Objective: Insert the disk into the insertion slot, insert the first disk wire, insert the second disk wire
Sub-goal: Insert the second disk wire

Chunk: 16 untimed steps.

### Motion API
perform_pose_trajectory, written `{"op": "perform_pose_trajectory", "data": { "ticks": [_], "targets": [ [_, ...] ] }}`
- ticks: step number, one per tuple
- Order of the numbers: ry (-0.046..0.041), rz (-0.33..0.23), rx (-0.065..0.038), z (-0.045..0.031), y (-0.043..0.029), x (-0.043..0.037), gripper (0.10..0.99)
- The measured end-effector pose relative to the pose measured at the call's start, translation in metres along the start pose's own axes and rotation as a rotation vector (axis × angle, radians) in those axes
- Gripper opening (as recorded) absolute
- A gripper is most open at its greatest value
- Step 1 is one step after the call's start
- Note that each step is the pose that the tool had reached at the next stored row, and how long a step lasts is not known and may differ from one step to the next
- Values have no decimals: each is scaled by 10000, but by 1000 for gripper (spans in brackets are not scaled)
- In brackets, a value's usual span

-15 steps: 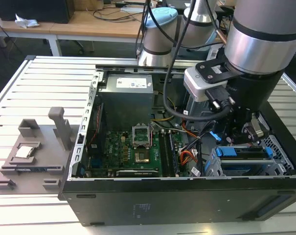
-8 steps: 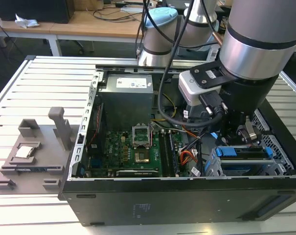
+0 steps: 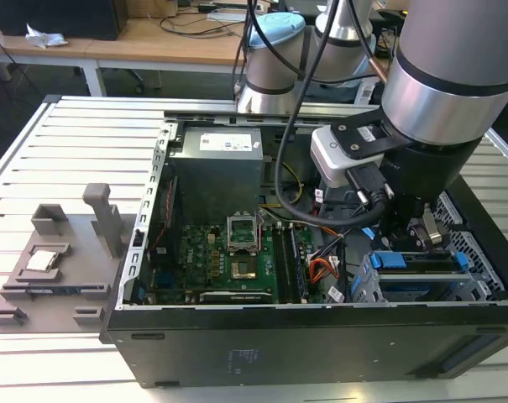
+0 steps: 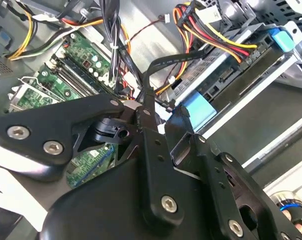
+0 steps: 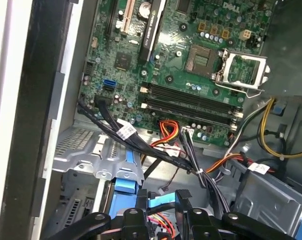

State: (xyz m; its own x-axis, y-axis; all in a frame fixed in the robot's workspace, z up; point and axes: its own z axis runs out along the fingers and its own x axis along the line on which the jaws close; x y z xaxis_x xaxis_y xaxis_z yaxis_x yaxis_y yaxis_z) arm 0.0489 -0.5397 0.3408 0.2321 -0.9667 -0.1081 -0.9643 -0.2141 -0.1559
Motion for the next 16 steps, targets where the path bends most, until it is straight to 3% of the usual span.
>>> {"op": "perform_pose_trajectory", "data": {
  "ticks": [3, 7, 12, 14, 15, 16],
  "targets": [
    [-65, 41, -17, 50, -2, 3, 361],
    [-68, 41, -22, 107, 7, 9, 361],
    [-67, 42, -22, 119, 9, 10, 361],
    [-67, 42, -23, 120, 9, 10, 278],
    [-67, 42, -23, 121, 9, 11, 278],
    [-68, 42, -22, 122, 9, 11, 176]
  ]
}}
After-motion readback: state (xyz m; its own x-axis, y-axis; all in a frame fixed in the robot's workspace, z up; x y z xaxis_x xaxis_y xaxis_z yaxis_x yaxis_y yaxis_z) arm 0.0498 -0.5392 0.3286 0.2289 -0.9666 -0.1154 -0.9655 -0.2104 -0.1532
